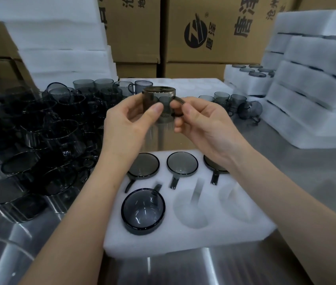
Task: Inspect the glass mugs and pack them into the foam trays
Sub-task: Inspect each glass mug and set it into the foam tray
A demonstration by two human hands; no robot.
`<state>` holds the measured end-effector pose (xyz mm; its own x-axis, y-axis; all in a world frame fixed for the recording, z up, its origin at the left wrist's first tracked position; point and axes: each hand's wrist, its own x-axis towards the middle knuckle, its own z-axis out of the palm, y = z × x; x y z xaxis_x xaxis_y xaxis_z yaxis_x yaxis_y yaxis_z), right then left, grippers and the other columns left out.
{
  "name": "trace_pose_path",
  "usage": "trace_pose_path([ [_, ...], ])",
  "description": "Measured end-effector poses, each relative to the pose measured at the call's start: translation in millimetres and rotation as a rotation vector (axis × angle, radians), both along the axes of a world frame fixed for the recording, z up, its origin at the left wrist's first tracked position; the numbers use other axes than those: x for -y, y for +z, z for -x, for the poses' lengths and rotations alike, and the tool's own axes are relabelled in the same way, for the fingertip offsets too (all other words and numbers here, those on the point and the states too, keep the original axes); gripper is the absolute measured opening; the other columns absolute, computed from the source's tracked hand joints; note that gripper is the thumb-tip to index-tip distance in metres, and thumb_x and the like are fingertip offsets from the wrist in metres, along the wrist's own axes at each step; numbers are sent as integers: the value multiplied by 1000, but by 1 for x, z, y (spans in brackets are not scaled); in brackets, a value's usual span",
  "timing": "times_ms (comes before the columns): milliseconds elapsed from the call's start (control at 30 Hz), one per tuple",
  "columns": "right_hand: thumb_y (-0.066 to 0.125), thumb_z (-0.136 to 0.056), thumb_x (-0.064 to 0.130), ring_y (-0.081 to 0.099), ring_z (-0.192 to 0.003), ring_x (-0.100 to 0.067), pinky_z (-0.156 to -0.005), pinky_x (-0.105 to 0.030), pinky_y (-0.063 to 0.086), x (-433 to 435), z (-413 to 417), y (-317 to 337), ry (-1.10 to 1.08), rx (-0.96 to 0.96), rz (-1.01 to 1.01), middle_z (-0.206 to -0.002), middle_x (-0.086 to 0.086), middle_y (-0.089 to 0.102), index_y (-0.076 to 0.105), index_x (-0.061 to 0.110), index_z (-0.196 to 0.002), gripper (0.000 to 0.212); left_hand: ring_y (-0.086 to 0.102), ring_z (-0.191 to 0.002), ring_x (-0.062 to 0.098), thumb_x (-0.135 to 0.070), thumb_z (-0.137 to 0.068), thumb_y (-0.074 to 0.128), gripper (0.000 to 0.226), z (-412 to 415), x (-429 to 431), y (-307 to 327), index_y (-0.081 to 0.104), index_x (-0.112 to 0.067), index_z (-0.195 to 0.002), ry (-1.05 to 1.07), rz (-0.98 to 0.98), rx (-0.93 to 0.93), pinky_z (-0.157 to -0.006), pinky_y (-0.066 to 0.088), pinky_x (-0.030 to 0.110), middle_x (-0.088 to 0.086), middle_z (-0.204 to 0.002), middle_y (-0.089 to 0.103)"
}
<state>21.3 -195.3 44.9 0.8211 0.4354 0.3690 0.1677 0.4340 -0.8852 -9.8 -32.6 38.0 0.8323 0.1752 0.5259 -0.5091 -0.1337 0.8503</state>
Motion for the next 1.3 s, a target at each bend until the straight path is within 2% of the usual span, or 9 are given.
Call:
trace_pose_path([
  [167,54,-93,-7,53,-56,-11,-56,-24,48,0,5,3,-237,298,226,-84,-3,54,67,9,-101,22,73,-89,24,-28,-94,60,24,-1,1,0,71,-10,-103,-105,147,-166,-75,59,30,10,-95,75],
  [267,59,-94,1,46,-50,-9,-52,-23,42,0,6,3,-384,398,308,-71,7,53,71,11,-95,15,73,-88,26,-40,-84,60,35,-2,0,0,72,-10,-97,-187,172,-201,-70,58,28,12,-91,75],
  [467,50,-94,41,39,-48,-14,-54,-22,35,-1,1,2,-287,133,284,-49,-2,44,66,23,-61,41,69,-102,23,-17,-90,63,27,-3,0,-3,66,-6,-114,-171,93,-109,-86,57,33,8,-105,73],
  [633,45,-100,47,44,-50,-16,-63,-27,40,1,-4,3,-214,-78,311,-52,0,47,60,20,-45,63,64,-110,9,-6,-88,67,33,-1,2,-3,62,-14,-119,-131,-94,-5,-98,48,25,-2,-114,69],
  [800,48,-102,33,55,-58,-16,-58,-29,49,0,-3,3,-273,-81,135,-68,-2,58,64,14,-88,29,66,-111,18,-11,-95,57,36,-1,2,-3,53,-7,-131,-166,52,-30,-95,53,34,3,-114,69],
  [933,45,-101,36,65,-106,-21,-79,-39,56,-3,-4,-3,-211,35,264,-122,-6,63,54,27,-125,27,65,-104,5,-24,-95,51,42,-1,4,-2,46,-20,-136,-209,-59,-29,-96,51,29,-19,-103,70],
  [1067,42,-103,35,70,-95,-30,-80,-46,59,-6,4,0,-160,38,227,-116,-13,64,51,24,-117,21,57,-118,10,-19,-99,54,40,-1,5,-2,51,-21,-139,-110,-226,-51,-101,46,24,-6,-131,55],
  [1200,45,-104,27,70,-70,-28,-62,-44,59,-7,8,2,-335,156,281,-88,-7,68,51,20,-110,11,65,-99,7,-20,-79,74,54,5,0,14,56,-41,-125,-107,-316,-17,-88,52,23,-12,-121,60],
  [1300,46,-103,23,68,-90,-28,-80,-49,59,-5,7,3,-486,298,319,-96,-7,68,59,21,-108,13,66,-97,3,-32,-61,84,63,7,8,27,60,-46,-118,-96,-474,-65,-91,54,32,-22,-109,66],
])
